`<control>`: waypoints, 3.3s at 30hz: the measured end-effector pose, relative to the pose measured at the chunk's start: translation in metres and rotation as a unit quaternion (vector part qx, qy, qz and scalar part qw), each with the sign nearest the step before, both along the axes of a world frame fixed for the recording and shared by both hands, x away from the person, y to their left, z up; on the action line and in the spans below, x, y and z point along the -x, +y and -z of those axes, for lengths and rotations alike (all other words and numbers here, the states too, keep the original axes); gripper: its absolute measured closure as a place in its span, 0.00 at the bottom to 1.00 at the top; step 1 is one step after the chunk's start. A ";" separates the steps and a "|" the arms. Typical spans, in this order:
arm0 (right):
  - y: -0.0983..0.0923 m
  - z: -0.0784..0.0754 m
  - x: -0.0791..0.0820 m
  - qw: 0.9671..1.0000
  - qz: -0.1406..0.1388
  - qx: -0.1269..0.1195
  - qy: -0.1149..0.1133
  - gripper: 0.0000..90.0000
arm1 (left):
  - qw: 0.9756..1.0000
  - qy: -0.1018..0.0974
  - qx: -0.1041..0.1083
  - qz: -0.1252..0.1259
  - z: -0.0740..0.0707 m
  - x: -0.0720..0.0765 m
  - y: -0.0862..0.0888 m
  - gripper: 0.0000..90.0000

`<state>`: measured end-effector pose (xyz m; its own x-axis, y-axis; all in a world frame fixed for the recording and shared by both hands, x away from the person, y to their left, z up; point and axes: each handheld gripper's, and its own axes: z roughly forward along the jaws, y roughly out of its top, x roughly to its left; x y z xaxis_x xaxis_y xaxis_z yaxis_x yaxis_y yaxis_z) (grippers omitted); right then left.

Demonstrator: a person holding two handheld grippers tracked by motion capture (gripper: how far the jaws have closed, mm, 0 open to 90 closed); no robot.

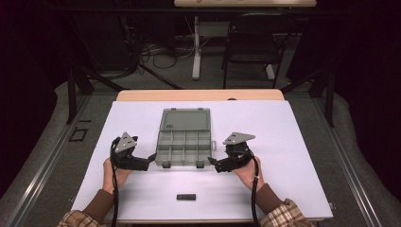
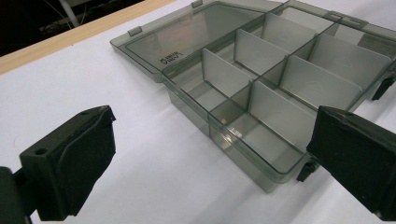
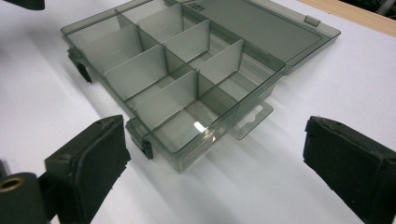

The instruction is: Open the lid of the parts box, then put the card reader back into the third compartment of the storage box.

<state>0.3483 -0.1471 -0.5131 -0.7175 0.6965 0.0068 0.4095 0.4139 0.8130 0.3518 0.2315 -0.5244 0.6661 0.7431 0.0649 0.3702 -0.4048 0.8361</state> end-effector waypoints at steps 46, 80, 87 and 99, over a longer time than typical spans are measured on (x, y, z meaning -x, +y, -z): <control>-0.038 0.004 0.047 1.000 -0.010 -0.008 -0.018 0.00 | 0.999 0.020 -0.017 0.045 -0.002 0.055 -0.005 0.00; -0.038 0.004 0.044 0.999 -0.026 0.007 -0.027 0.00 | 0.988 0.017 -0.081 0.129 -0.018 0.063 -0.040 0.00; -0.040 0.005 0.043 0.999 -0.024 0.010 -0.027 0.00 | 0.983 0.025 -0.096 0.154 -0.019 0.064 -0.052 0.00; -0.039 0.006 0.042 0.999 -0.026 0.010 -0.024 0.00 | 0.973 0.043 -0.129 0.189 -0.016 0.064 -0.068 0.00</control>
<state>0.3064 -0.1858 -0.5195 -0.7519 0.6579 -0.0425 0.3478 0.4506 0.8222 0.2880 0.1637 -0.5080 0.8995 0.4109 0.1485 0.2185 -0.7174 0.6615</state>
